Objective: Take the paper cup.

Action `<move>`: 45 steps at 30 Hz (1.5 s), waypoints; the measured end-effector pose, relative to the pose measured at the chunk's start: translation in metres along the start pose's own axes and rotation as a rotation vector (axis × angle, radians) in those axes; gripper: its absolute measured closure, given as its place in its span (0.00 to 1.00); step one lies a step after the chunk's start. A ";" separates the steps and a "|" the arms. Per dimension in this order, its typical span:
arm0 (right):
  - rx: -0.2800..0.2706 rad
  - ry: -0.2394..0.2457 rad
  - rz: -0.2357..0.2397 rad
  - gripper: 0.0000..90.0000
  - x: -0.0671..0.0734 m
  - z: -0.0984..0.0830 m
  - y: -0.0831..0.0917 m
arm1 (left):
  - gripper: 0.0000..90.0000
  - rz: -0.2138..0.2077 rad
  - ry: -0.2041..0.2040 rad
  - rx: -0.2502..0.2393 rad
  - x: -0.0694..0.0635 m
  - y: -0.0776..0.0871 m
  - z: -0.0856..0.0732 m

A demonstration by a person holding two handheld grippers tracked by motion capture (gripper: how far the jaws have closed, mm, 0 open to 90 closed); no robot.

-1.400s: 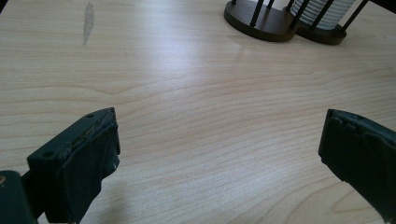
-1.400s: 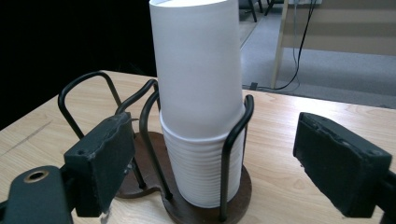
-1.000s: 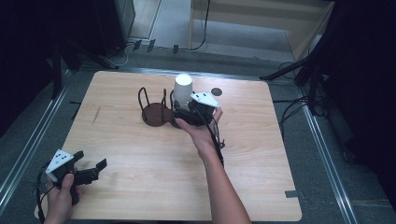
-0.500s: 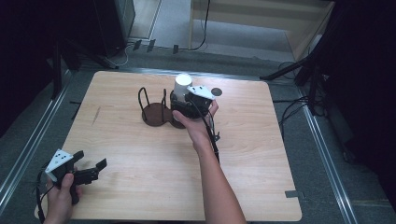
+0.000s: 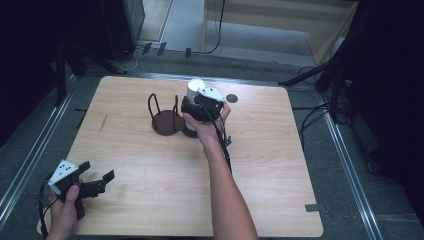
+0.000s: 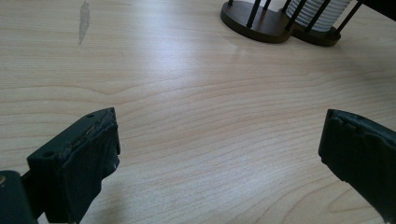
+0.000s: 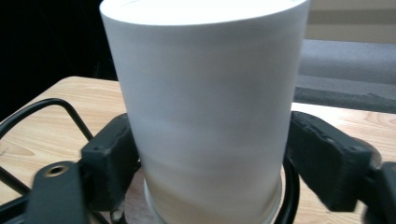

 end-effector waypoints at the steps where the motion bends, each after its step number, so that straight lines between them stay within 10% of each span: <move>1: -0.002 -0.001 0.008 0.26 0.000 0.000 0.000 | 0.00 -0.001 0.000 0.000 0.000 0.000 0.000; 45: -0.087 0.046 -0.023 0.32 0.009 0.028 0.024 | 0.00 -0.001 -0.002 0.003 -0.001 -0.001 0.000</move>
Point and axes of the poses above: each handheld gripper's, and its own axes: y roughly backward along the jaws, z roughly out of its top, x roughly to its left, the point moved 10 cm from there along -y, roughly forward along the jaws, and after that the axes turned 15 degrees about x, right-handed, at the moved point
